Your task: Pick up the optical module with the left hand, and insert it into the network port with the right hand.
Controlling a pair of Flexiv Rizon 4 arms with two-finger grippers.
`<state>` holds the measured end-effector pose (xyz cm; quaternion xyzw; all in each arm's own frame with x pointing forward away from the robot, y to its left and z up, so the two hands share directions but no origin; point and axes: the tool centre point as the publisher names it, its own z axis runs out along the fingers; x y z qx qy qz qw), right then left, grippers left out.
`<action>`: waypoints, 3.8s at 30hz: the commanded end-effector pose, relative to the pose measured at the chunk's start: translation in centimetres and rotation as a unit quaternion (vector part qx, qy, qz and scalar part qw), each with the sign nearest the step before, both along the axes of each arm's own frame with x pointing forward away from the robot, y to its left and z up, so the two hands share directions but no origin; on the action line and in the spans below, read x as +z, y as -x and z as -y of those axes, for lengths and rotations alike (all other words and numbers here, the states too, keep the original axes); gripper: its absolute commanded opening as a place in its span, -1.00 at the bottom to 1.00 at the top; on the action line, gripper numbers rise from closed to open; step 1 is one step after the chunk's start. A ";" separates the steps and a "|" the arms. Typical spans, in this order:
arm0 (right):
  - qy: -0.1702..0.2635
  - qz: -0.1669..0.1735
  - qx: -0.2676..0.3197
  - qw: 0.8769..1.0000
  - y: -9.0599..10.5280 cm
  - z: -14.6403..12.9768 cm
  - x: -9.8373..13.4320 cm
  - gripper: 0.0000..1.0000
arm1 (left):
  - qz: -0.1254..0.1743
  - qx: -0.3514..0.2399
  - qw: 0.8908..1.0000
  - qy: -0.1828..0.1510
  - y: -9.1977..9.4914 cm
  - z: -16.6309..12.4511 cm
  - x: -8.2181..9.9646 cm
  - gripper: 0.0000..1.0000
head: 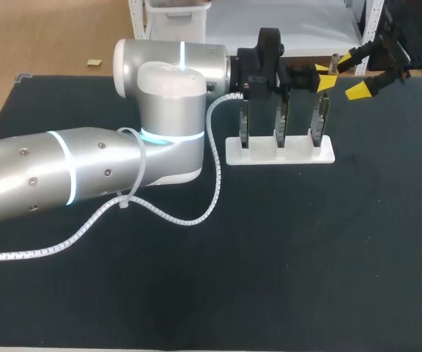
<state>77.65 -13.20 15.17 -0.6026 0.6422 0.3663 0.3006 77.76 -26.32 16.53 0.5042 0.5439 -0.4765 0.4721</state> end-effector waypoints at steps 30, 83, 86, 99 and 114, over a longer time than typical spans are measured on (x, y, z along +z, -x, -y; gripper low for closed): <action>-0.030 0.021 0.000 0.999 -0.4 0.1 4.6 1.00 | 0.000 0.002 1.000 -0.001 0.1 0.0 0.0 -1.00; -0.017 0.004 0.015 1.000 -0.4 -2.6 4.7 1.00 | 0.000 0.002 1.000 -0.001 0.1 0.0 0.0 -1.00; -0.017 0.004 0.014 1.000 -0.5 -2.5 4.7 1.00 | 0.000 0.002 1.000 -0.001 0.1 0.0 0.0 -1.00; -0.019 0.004 0.011 1.000 -0.5 -2.7 4.7 0.87 | 0.000 0.002 1.000 -0.001 0.1 0.0 0.0 -1.00; -0.016 0.004 0.014 1.000 -0.6 -2.8 4.6 -1.00 | 0.000 0.002 1.000 -0.001 0.1 0.0 0.0 -1.00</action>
